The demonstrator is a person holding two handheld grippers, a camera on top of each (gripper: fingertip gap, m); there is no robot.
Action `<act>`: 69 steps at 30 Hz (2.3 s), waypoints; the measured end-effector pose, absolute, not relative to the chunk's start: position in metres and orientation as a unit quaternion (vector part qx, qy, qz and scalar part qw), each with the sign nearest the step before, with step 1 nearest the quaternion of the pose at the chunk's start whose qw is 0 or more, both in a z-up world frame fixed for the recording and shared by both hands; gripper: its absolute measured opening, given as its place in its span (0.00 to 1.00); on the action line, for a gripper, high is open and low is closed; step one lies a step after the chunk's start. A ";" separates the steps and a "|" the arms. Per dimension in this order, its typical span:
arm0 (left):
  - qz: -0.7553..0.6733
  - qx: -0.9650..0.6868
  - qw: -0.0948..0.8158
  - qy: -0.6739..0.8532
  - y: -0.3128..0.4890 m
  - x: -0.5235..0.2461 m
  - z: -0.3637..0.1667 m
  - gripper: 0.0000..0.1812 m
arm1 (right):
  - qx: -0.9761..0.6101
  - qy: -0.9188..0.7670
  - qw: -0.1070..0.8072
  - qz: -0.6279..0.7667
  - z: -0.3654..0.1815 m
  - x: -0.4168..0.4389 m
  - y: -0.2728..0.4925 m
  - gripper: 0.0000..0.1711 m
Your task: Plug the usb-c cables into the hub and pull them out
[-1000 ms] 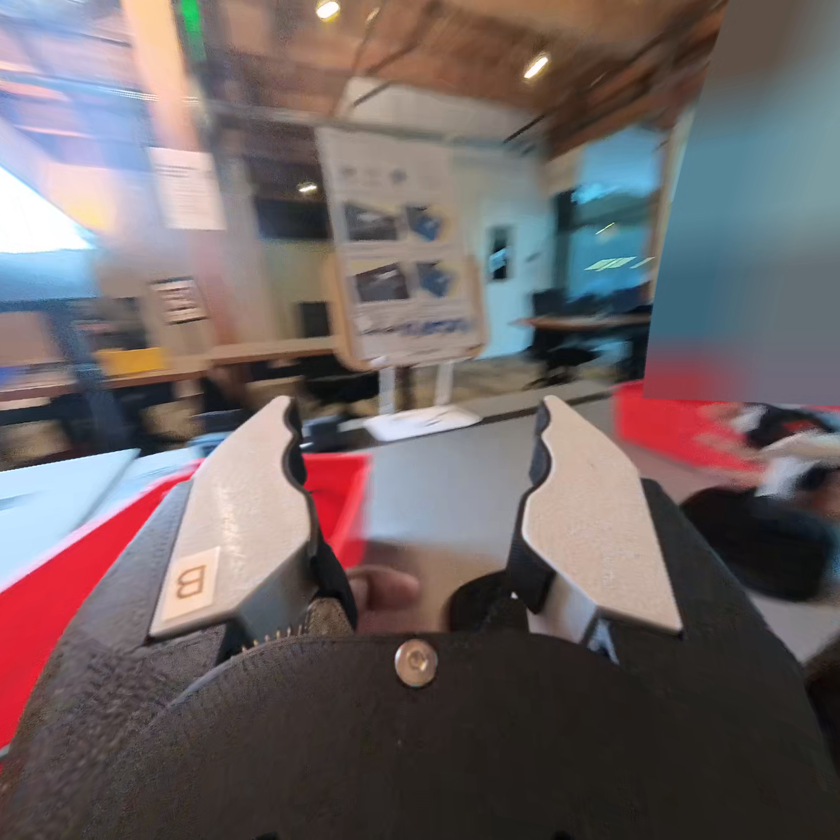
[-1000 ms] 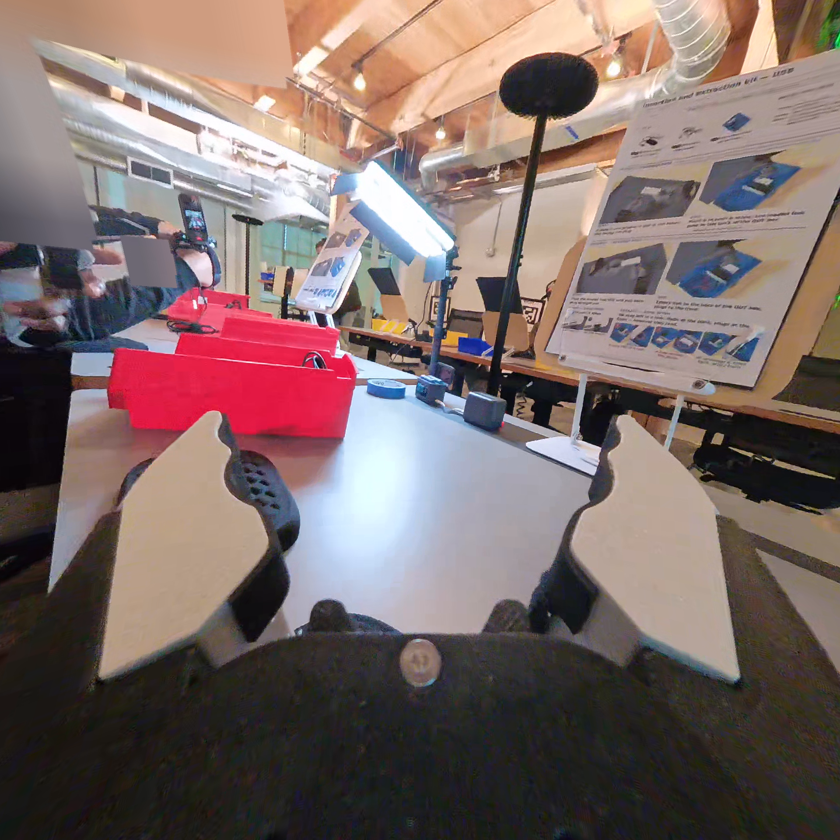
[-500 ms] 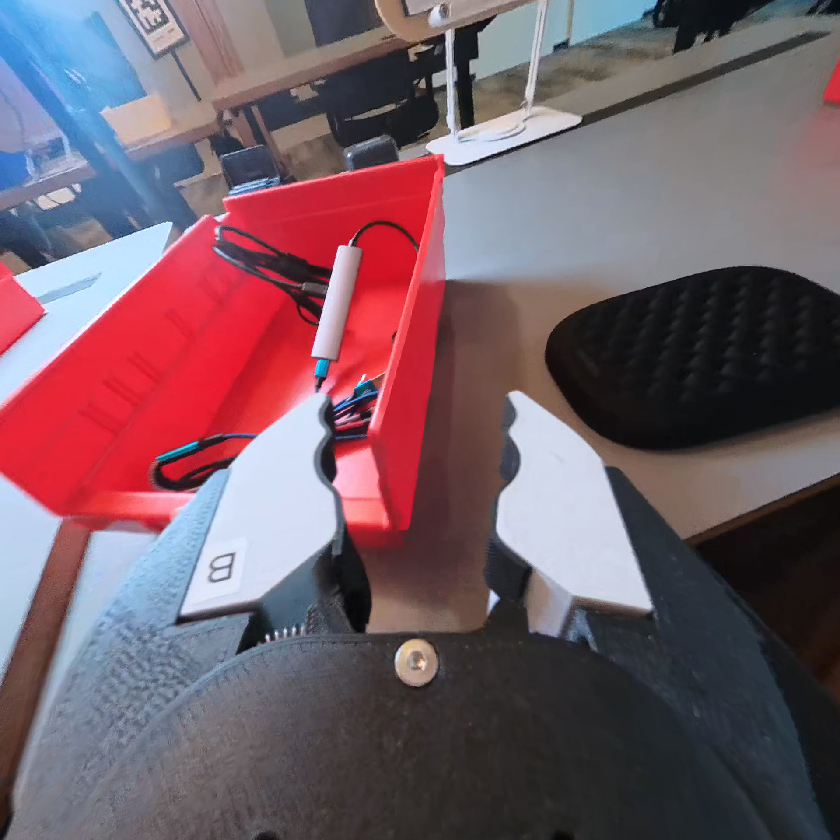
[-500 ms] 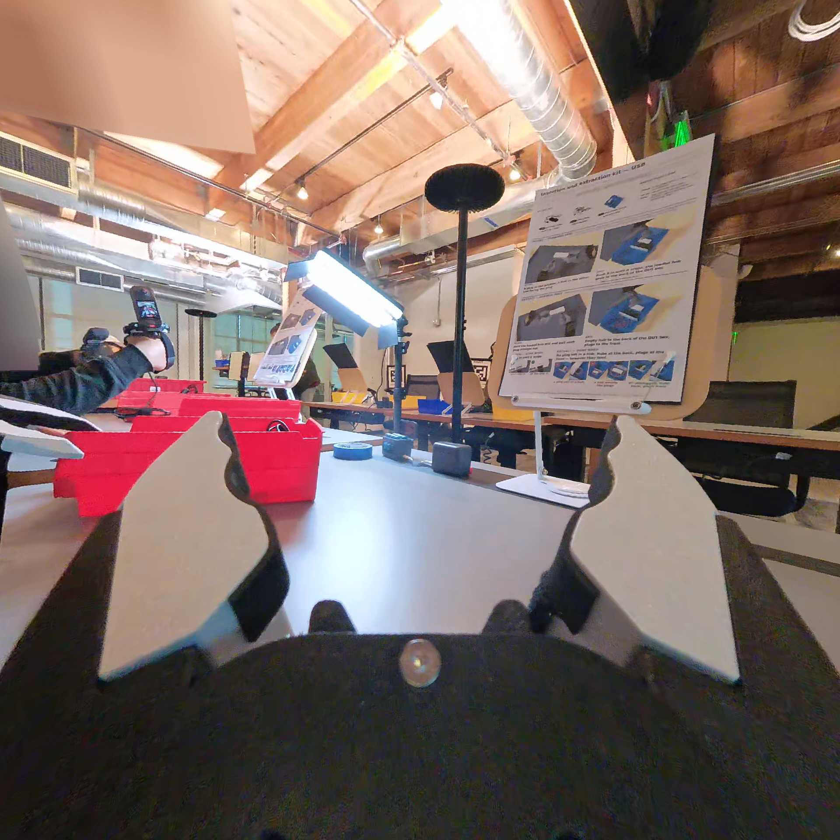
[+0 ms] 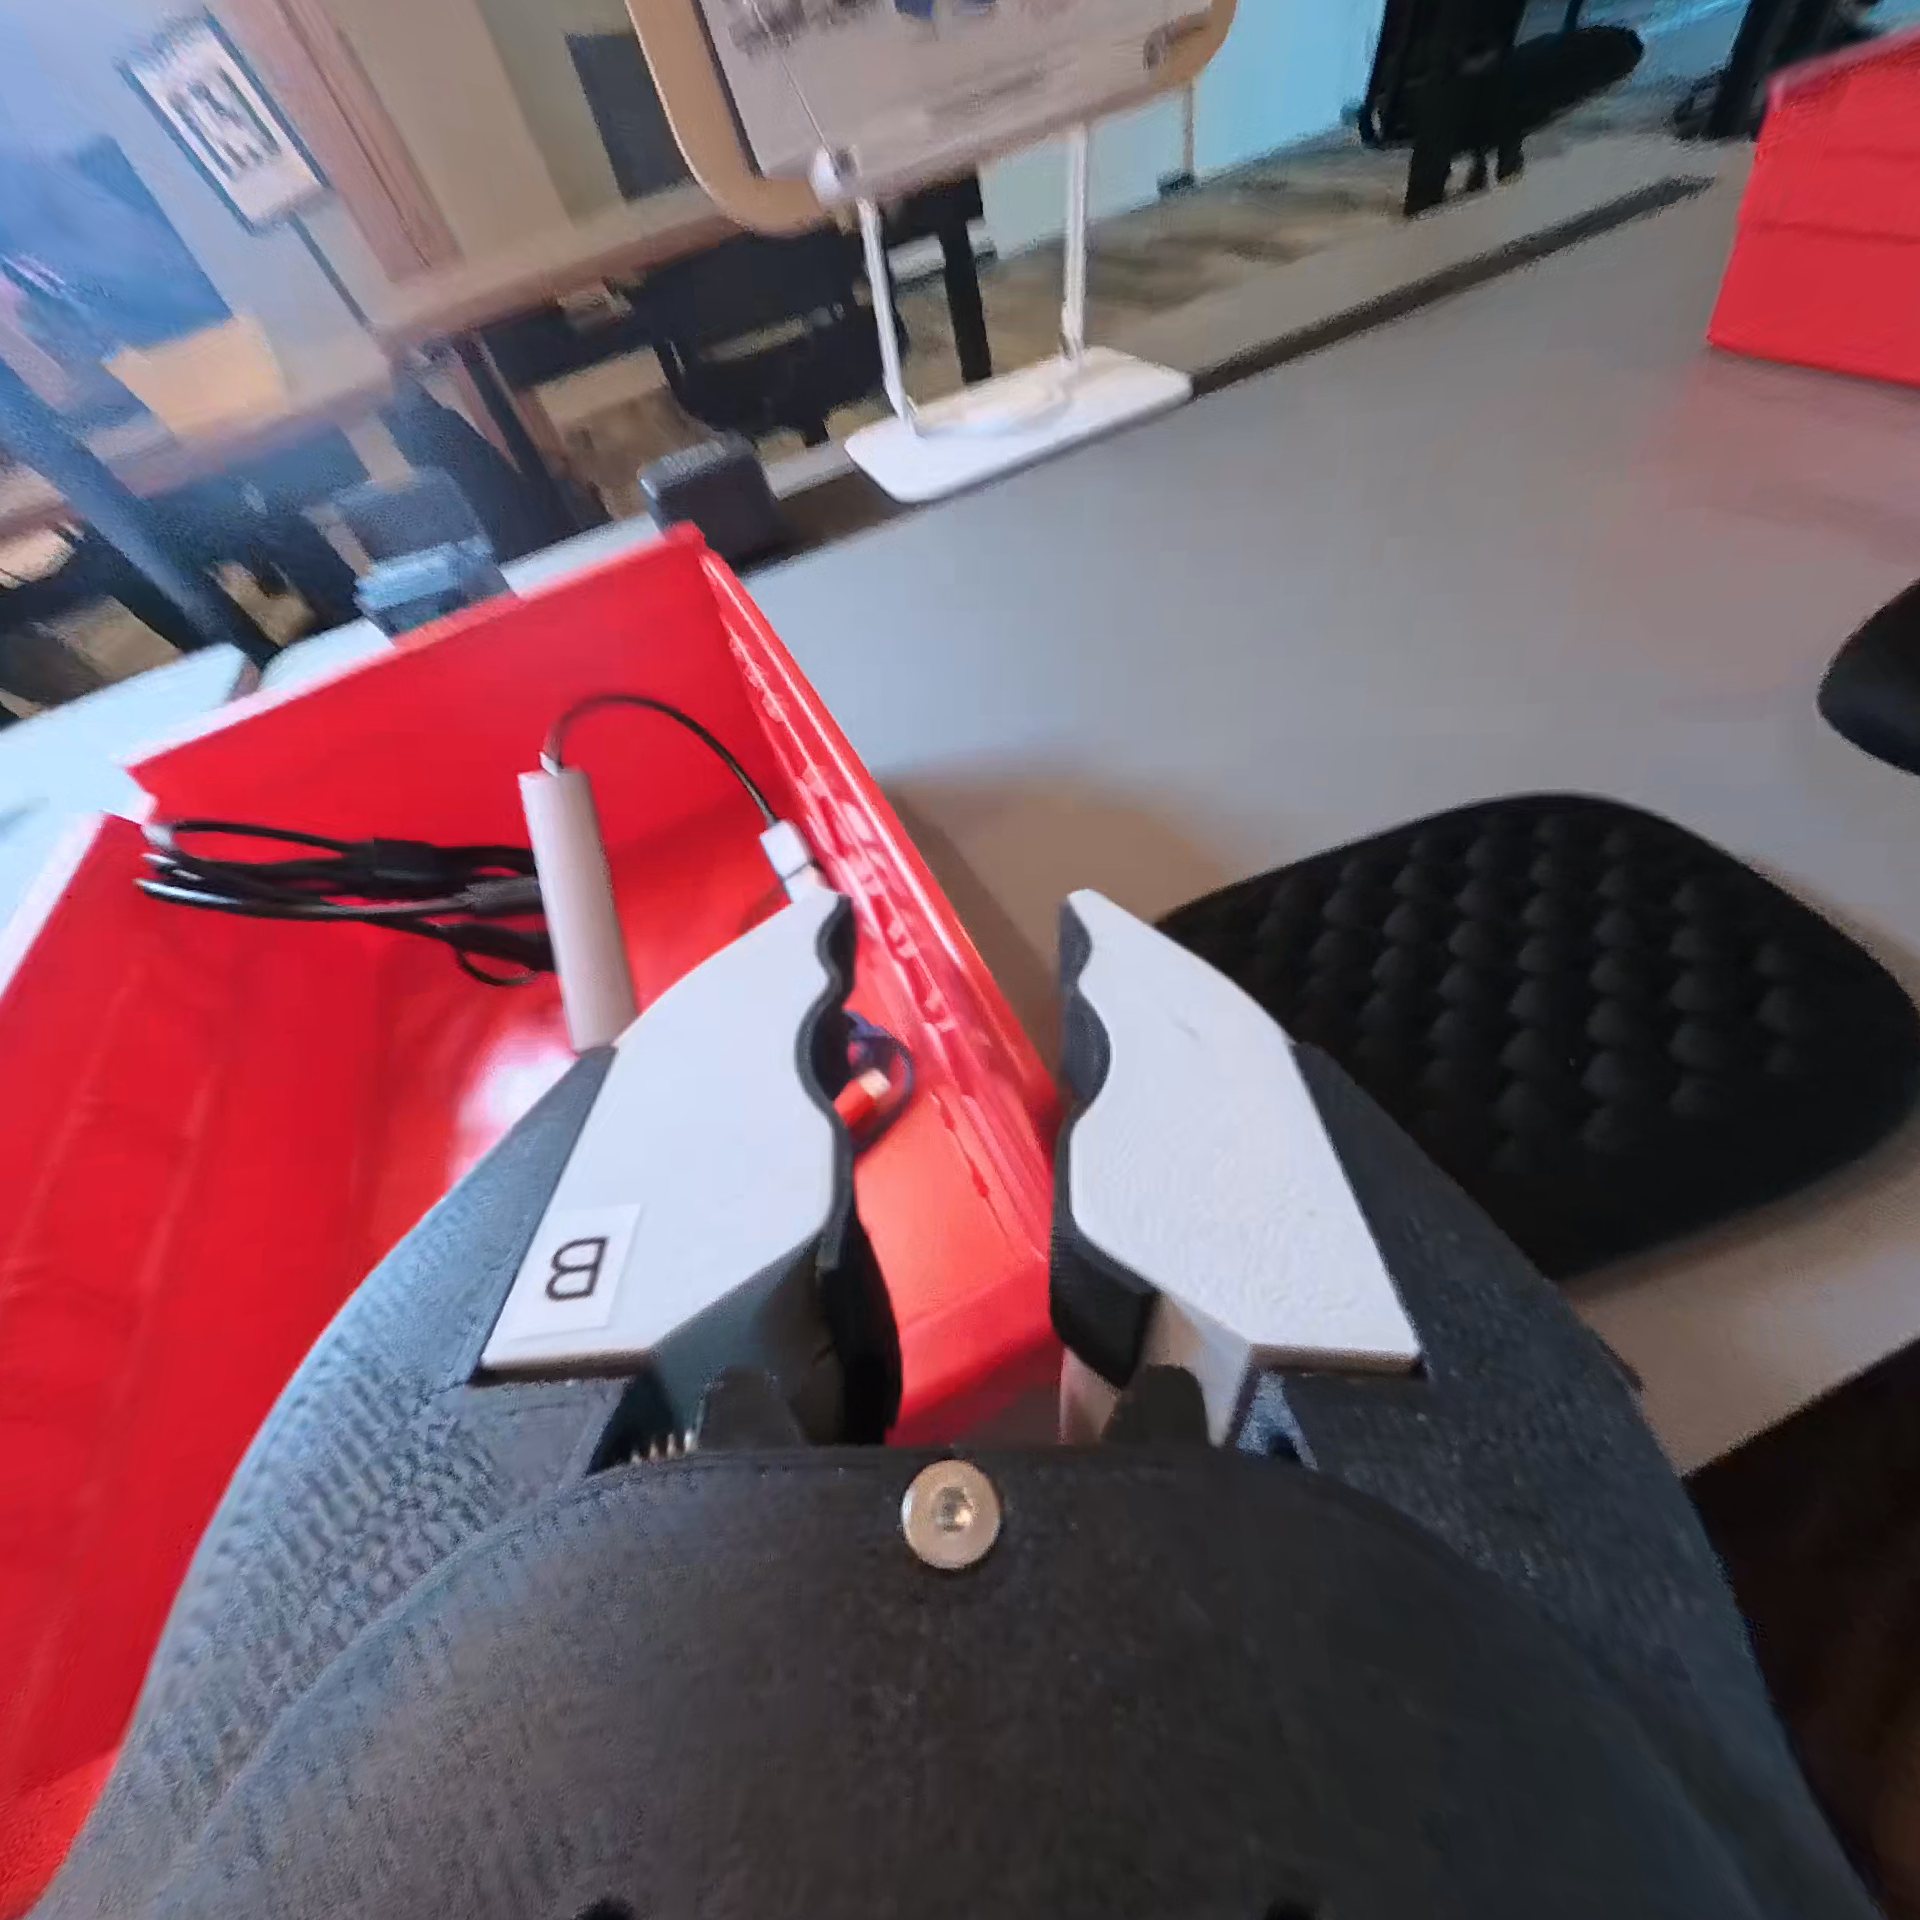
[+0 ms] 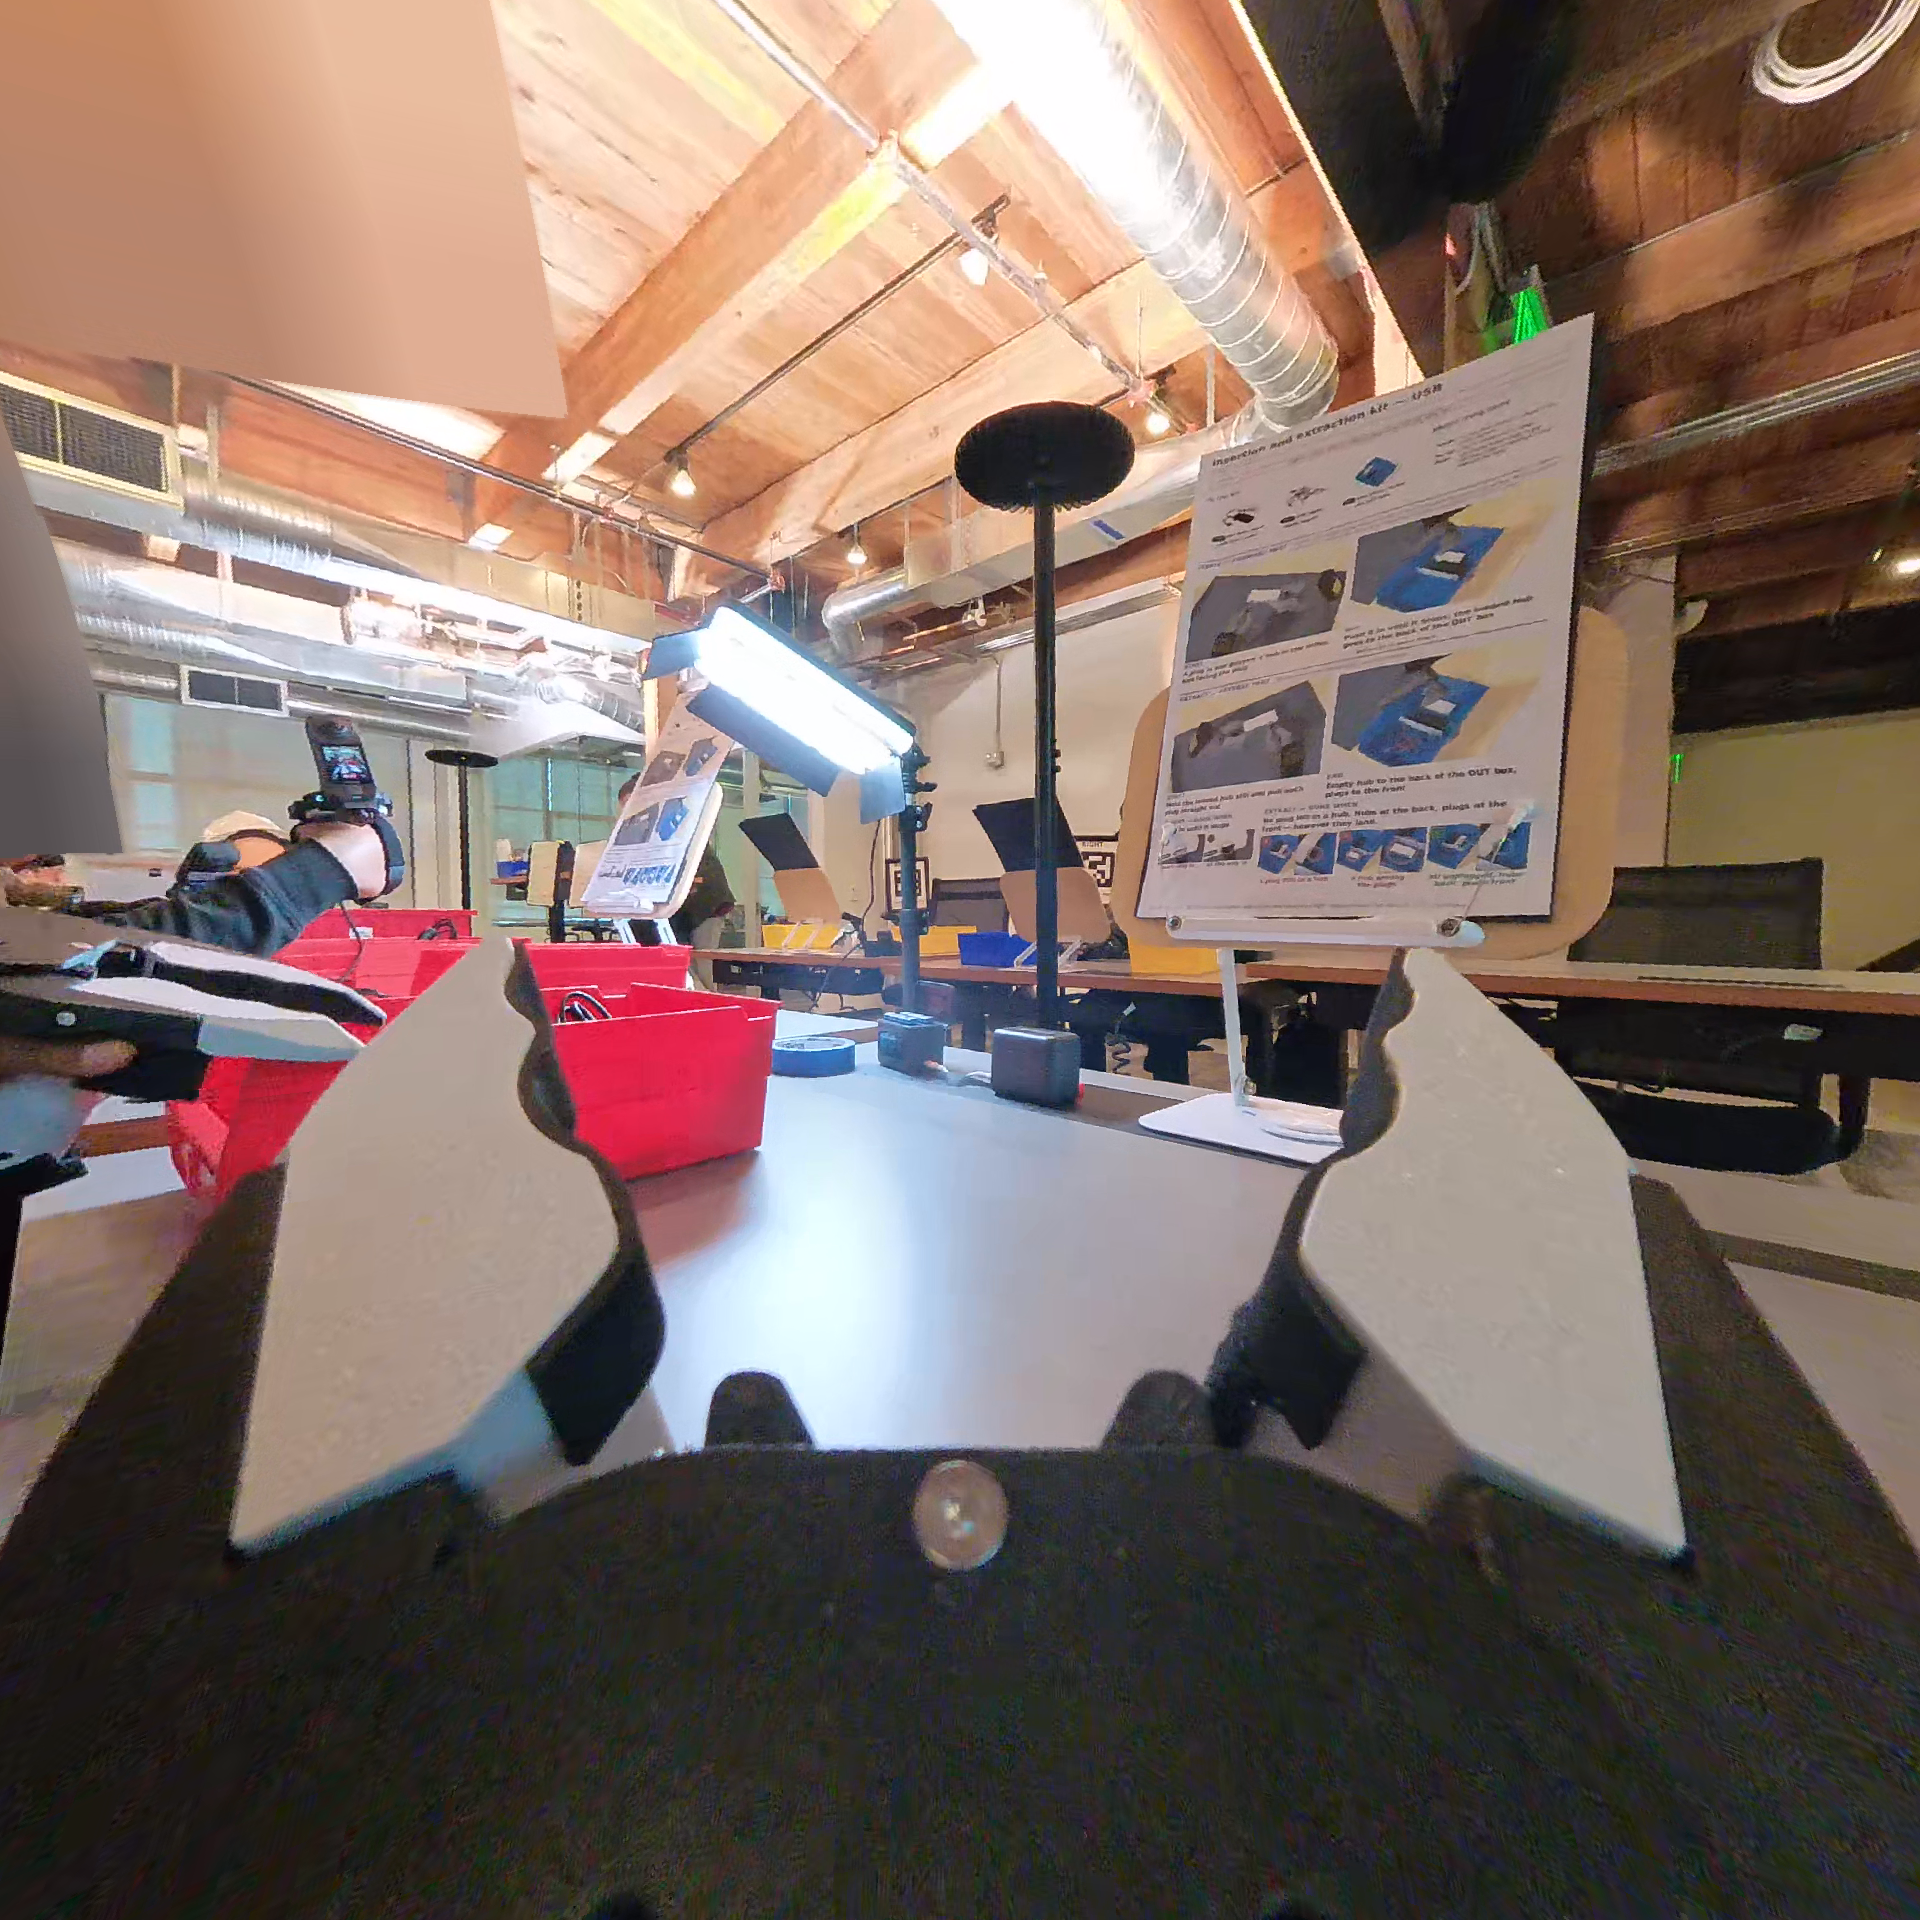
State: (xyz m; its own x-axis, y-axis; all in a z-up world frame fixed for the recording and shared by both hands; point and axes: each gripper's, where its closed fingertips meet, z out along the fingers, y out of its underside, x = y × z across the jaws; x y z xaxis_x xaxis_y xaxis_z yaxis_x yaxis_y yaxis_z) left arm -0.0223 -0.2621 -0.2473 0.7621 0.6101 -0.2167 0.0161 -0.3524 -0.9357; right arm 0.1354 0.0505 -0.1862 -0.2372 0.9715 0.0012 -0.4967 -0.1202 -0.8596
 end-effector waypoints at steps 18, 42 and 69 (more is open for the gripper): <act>0.171 -0.821 0.375 -0.395 -0.301 -0.167 -0.300 0.46 | -0.312 -0.359 0.526 0.705 -0.179 0.140 0.060 0.83; 0.456 -0.744 0.403 -0.277 -0.294 -0.165 -0.194 0.11 | -0.307 -0.367 0.522 0.706 -0.181 0.139 0.056 0.78; 0.622 -0.642 0.438 0.096 -0.056 0.023 -0.159 0.11 | -0.253 -0.379 0.644 0.615 -0.163 0.154 0.044 0.59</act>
